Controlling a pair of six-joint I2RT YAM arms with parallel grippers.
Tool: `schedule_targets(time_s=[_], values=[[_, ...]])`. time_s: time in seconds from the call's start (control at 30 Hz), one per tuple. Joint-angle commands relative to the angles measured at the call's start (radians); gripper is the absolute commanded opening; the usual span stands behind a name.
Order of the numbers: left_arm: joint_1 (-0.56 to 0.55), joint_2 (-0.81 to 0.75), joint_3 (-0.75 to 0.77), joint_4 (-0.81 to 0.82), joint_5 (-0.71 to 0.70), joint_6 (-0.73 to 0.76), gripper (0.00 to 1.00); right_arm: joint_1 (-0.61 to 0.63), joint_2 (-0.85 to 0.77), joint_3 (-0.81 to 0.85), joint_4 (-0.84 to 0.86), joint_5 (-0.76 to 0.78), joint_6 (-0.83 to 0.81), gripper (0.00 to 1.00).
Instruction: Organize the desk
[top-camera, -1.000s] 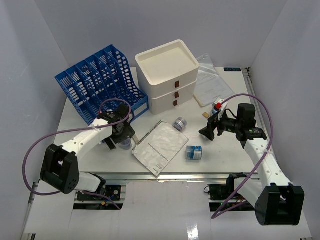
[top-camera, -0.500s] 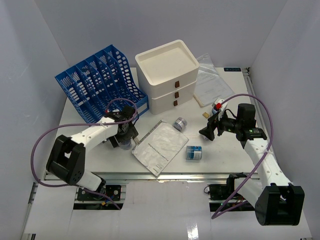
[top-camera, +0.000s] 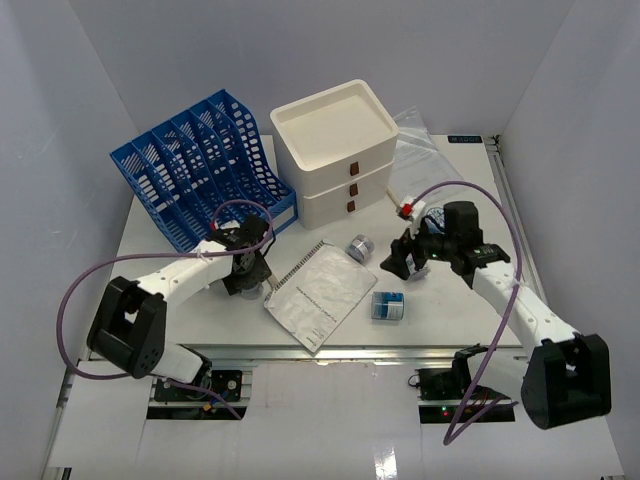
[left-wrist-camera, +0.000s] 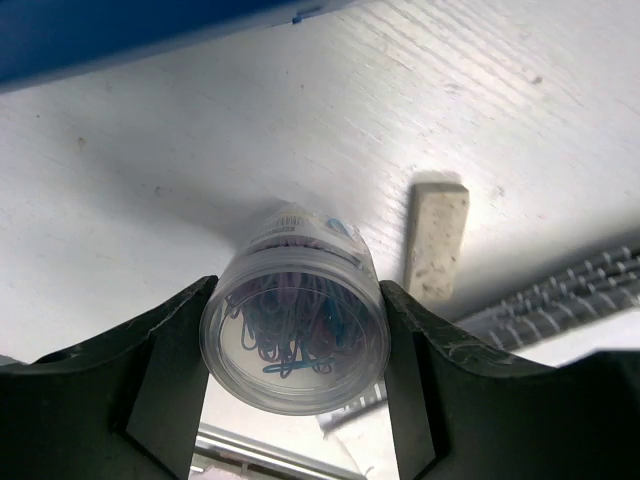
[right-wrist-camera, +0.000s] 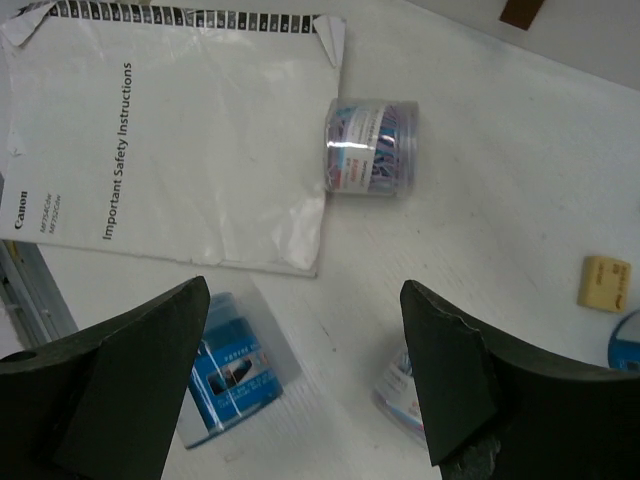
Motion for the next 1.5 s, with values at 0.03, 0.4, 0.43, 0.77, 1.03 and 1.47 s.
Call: schedule_targets(time_s=[0.03,0.4,0.43,0.77,1.03,1.47], values=[[-0.003,-0.154,-0.031,0.02,0.069,0.056,0.17,0.174,0.191,0.288,0.102,0.32,0.185,0.88],[-0.004,-0.354,-0.081,0.038,0.206,0.132,0.03,0.213,0.479,0.651,0.148,0.538,0.356,0.82],[-0.003,-0.362,-0.079,0.038,0.211,0.133,0.02,0.213,0.496,0.674,0.146,0.541,0.36,0.8],[-0.004,-0.439,-0.087,0.037,0.252,0.139,0.0,0.213,0.567,0.684,0.221,0.579,0.361,0.58],[-0.003,-0.469,-0.059,0.054,0.279,0.157,0.0,0.213,0.548,0.608,0.358,0.561,0.343,0.36],[-0.003,-0.488,-0.025,0.065,0.299,0.164,0.0,0.214,0.547,0.584,0.41,0.516,0.334,0.08]])
